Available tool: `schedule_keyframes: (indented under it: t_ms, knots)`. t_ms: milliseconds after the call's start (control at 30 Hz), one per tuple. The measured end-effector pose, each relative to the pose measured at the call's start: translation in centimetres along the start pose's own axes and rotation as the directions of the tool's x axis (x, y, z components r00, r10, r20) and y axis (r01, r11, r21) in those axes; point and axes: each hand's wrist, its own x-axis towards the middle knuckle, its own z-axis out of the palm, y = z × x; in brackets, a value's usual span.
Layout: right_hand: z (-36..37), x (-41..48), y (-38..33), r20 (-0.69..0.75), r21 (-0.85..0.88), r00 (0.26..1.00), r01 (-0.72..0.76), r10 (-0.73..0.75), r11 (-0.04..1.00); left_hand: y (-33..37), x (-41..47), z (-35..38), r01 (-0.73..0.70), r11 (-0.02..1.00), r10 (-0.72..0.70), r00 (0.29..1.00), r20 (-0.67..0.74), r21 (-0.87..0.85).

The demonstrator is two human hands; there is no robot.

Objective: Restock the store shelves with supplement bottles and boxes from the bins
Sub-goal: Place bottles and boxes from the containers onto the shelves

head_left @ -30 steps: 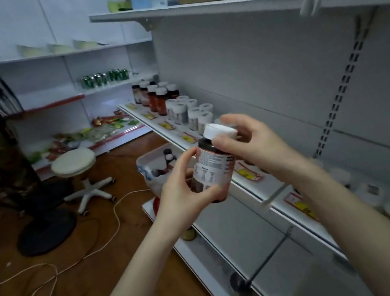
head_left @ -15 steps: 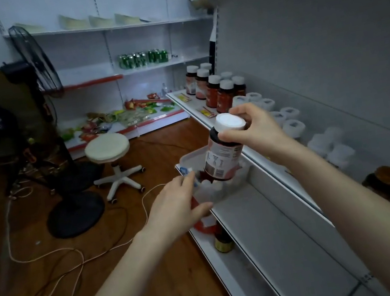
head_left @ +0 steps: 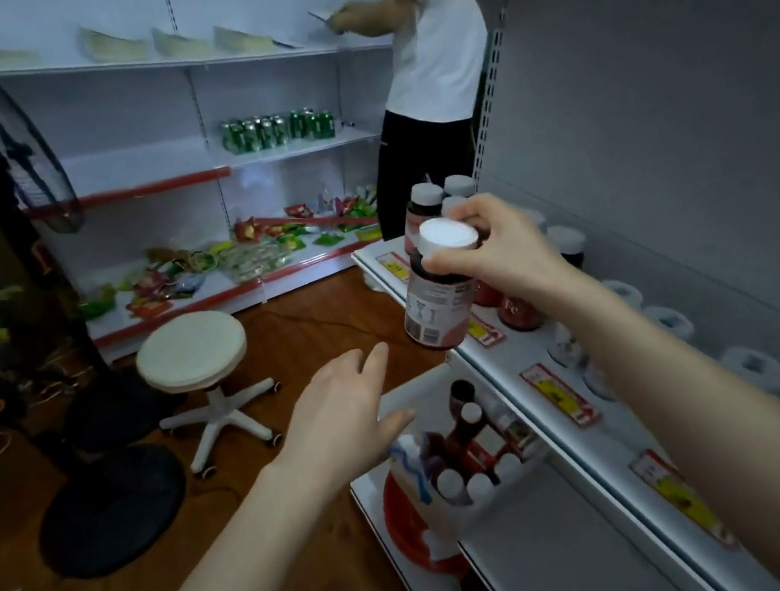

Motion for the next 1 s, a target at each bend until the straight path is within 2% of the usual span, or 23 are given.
schedule_keyframes:
  t_ms: [133, 267, 433, 533, 733, 1000]
  knots:
    - [0.7, 5.2, 0.2, -0.084, -0.054, 0.996, -0.019, 0.014, 0.998, -4.0, 6.1, 1.0, -0.089, 0.996, 0.088, 0.996, 0.022, 0.017]
    - [1.5, 9.0, -0.1, -0.175, -0.049, 0.980, -0.101, 0.092, 0.994, -6.9, 11.9, 1.4, -0.227, 0.974, 0.227, 0.973, 0.051, -0.004]
    - [1.6, 12.4, -0.5, -0.348, -0.028, 0.910, -0.249, 0.224, 0.968, -10.1, 18.0, 1.6, -0.451, 0.892, 0.451, 0.890, 0.072, -0.024]
    - [1.3, 14.1, -0.5, -0.448, -0.033, 0.850, -0.324, 0.276, 0.945, -11.5, 21.0, 2.5, -0.570, 0.819, 0.569, 0.822, 0.034, 0.064]
    - [-0.4, 16.8, 0.2, -0.608, -0.082, 0.752, -0.381, 0.256, 0.921, -12.4, 24.0, 4.5, -0.669, 0.743, 0.669, 0.742, 0.042, 0.001]
    - [-2.6, 22.5, 3.5, -0.646, -0.188, 0.737, -0.405, 0.198, 0.895, -12.5, 26.9, 6.1, -0.698, 0.715, 0.699, 0.715, -0.006, -0.040]
